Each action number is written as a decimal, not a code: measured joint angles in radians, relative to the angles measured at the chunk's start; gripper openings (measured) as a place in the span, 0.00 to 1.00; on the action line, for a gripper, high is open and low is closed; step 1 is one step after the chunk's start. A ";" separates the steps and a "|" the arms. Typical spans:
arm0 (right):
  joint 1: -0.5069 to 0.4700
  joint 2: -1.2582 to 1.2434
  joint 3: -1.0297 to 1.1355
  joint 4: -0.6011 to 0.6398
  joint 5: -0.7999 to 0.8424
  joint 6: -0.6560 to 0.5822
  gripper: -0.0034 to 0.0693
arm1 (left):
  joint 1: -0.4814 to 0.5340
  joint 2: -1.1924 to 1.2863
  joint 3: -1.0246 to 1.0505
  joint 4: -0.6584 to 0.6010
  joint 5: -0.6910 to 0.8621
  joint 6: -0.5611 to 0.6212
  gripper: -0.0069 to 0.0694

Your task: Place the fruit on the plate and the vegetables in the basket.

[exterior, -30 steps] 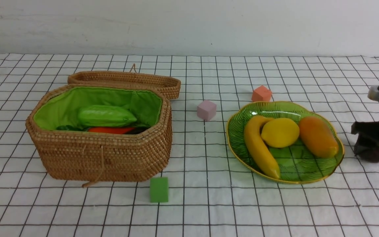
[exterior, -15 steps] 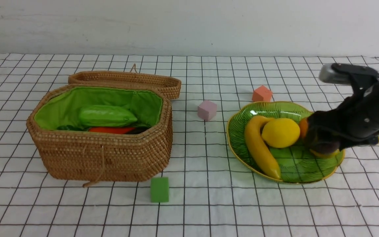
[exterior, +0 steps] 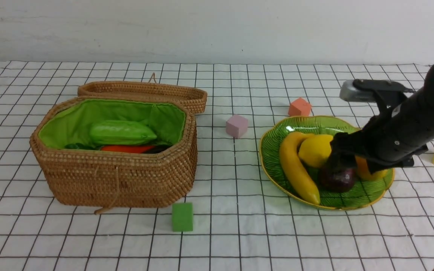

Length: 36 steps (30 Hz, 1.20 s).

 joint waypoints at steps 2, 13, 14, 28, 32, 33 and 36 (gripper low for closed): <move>0.000 -0.061 0.000 0.000 0.027 0.000 0.90 | 0.000 0.000 0.000 0.009 -0.020 -0.006 0.14; 0.000 -0.625 0.183 -0.093 0.354 0.051 0.23 | 0.000 -0.252 0.035 0.357 -0.220 -0.406 0.07; 0.000 -0.728 0.242 -0.094 0.374 0.079 0.16 | 0.000 -0.291 0.069 0.413 -0.229 -0.463 0.07; 0.000 -1.373 0.623 -0.203 0.317 0.307 0.08 | 0.000 -0.381 0.349 0.554 -0.378 -0.622 0.07; 0.000 -1.385 0.666 -0.216 0.249 0.309 0.09 | 0.000 -0.381 0.394 0.554 -0.373 -0.622 0.07; 0.000 -1.385 0.669 -0.217 0.248 0.309 0.09 | 0.000 -0.381 0.405 0.554 -0.370 -0.622 0.07; 0.000 -1.386 0.675 -0.218 0.245 0.309 0.10 | 0.000 -0.381 0.423 0.554 -0.359 -0.622 0.07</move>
